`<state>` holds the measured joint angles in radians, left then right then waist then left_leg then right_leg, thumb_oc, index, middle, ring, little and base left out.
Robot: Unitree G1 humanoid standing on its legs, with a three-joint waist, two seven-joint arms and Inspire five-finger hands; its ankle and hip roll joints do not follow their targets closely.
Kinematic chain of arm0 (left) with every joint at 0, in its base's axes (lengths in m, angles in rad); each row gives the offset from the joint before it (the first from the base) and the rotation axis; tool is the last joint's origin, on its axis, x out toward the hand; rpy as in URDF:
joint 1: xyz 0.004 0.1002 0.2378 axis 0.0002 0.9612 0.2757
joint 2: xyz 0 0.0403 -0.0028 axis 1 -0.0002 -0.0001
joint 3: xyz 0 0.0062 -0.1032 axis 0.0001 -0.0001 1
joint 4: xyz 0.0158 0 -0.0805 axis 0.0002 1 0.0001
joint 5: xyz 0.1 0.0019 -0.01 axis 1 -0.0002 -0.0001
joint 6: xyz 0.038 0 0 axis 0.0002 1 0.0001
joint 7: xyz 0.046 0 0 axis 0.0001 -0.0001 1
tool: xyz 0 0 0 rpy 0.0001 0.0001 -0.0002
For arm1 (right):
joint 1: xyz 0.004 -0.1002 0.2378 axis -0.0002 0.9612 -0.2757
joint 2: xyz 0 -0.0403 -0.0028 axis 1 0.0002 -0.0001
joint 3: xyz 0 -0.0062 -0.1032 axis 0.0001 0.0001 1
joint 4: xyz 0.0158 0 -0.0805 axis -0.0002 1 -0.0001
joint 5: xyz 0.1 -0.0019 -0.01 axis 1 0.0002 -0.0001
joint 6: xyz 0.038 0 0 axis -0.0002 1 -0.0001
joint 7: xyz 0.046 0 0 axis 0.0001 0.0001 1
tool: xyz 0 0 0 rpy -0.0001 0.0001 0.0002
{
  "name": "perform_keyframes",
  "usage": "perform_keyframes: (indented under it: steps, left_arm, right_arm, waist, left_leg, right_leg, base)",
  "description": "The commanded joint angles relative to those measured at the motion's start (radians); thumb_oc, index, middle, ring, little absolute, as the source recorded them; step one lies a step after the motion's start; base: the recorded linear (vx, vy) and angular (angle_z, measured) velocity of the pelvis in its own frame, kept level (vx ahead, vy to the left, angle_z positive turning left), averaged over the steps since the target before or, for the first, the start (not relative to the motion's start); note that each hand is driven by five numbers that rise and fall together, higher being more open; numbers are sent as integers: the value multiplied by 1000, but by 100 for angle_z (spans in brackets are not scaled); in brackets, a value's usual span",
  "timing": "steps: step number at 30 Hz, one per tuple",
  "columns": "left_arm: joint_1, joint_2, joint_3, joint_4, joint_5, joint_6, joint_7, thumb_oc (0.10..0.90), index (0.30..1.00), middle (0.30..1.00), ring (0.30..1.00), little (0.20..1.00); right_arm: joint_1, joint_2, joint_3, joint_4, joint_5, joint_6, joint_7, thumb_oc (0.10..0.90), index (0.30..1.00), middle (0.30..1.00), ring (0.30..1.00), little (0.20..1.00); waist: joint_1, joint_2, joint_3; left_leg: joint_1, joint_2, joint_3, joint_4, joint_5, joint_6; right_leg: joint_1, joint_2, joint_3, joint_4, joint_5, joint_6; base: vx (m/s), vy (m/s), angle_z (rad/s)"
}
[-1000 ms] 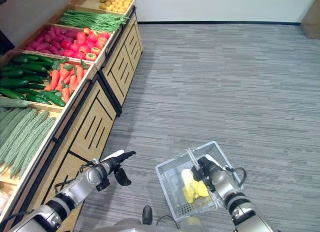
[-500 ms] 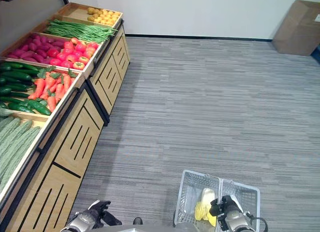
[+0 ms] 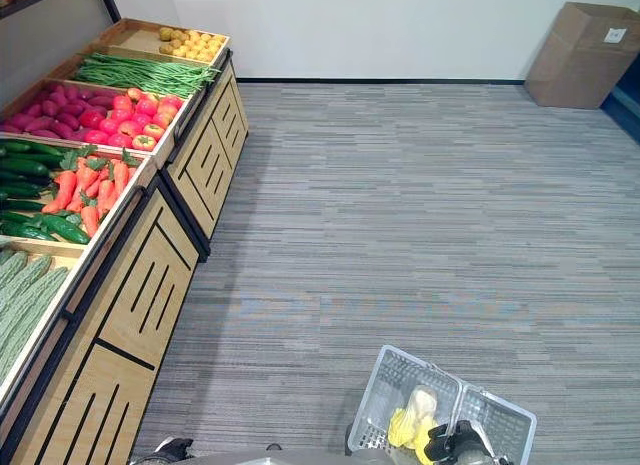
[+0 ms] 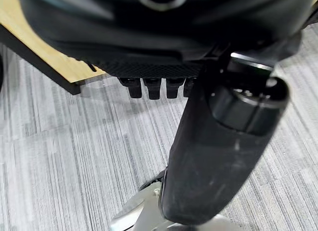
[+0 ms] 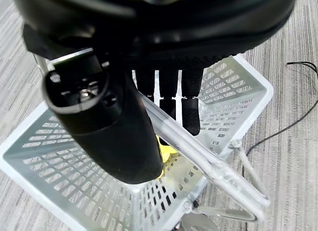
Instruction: Get the vegetables into the basket
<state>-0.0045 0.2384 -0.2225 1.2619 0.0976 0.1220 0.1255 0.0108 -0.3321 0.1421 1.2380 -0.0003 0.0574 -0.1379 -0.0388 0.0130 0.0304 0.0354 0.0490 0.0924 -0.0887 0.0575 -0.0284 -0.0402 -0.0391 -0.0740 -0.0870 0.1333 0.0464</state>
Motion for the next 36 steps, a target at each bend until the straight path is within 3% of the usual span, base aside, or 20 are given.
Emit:
perform_keyframes:
  steps: [1, 12, 15, 18, 20, 22, 26, 31, 36]
  left_arm:
    - [-64, 24, 12, 5, -4, -18, 14, 900, 1000, 1000, 1000, 1000]
    - [-70, 29, 22, 2, -36, -26, 15, 900, 1000, 1000, 1000, 1000]
    - [-64, 33, 25, 0, -34, -27, 13, 900, 1000, 1000, 1000, 1000]
    - [-61, 44, 34, -18, -33, -28, 11, 900, 1000, 1000, 1000, 1000]
    - [-57, 47, 44, -19, -34, -28, 17, 900, 1000, 1000, 1000, 1000]
    - [-49, 51, 62, -14, -37, -30, 24, 900, 1000, 1000, 1000, 1000]
    - [-58, 60, 67, -6, -39, -35, 34, 900, 1000, 1000, 1000, 1000]
    - [-70, 58, 57, 2, -42, -35, 35, 900, 1000, 1000, 1000, 1000]
    - [-74, 26, 46, 1, -69, -36, 35, 900, 1000, 1000, 1000, 1000]
  right_arm:
    - [6, 3, 8, 25, 34, 9, 11, 400, 300, 300, 300, 300]
    - [-29, 9, -13, 37, 72, 13, 17, 400, 300, 300, 300, 300]
    - [-33, 3, -23, 33, 75, 13, 19, 400, 300, 300, 300, 300]
    - [-50, -10, -26, 11, 67, 14, 21, 400, 300, 300, 300, 300]
    - [-51, -14, -30, 6, 64, 12, 20, 400, 300, 300, 300, 300]
    - [-47, -19, -30, -6, 58, 9, 19, 400, 300, 300, 300, 300]
    - [-43, -14, -18, -15, 42, 10, 11, 400, 300, 300, 300, 300]
    - [-32, -11, 11, -7, 28, 7, 15, 400, 300, 300, 300, 300]
    - [-32, -40, 13, -2, 35, 7, 15, 400, 300, 300, 300, 300]
  waist:
    - [5, -28, 30]
    - [16, -45, 48]
    - [20, -46, 61]
    - [22, -38, 108]
    - [21, -31, 127]
    - [8, -33, 132]
    - [-22, -38, 146]
    - [-29, -41, 113]
    - [-38, -3, 93]
  left_leg:
    - [3, 40, -15, 15, -38, -57]
    - [-31, -1, -2, 82, -91, -20]
    - [-37, -20, 0, 111, -122, 2]
    - [-21, -38, 12, 139, -164, 40]
    - [2, -41, 14, 142, -177, 42]
    - [46, -48, 6, 120, -184, 30]
    - [117, -17, -30, 43, -166, -9]
    - [117, 26, -68, 20, -150, -42]
    - [82, 67, -108, 60, -108, -73]
  right_leg:
    - [12, -102, 14, 71, -90, 103]
    - [-21, -140, 38, 128, -96, 127]
    - [-42, -153, 52, 186, -107, 136]
    - [-152, -170, 56, 386, -37, 168]
    - [-207, -173, 33, 420, -22, 167]
    - [-247, -183, 1, 329, -6, 156]
    - [-294, -177, -25, 160, 68, 177]
    - [-257, -137, -17, 161, 33, 141]
    - [-250, -109, -61, 197, -22, 101]
  base:
    - [30, 54, 1]
    - [30, 76, -2]
    - [58, 143, -10]
    - [34, 173, -21]
    - [146, 111, -54]
    - [292, 3, -7]
    - [250, -96, 17]
    - [119, -157, 67]
    - [142, -150, 47]
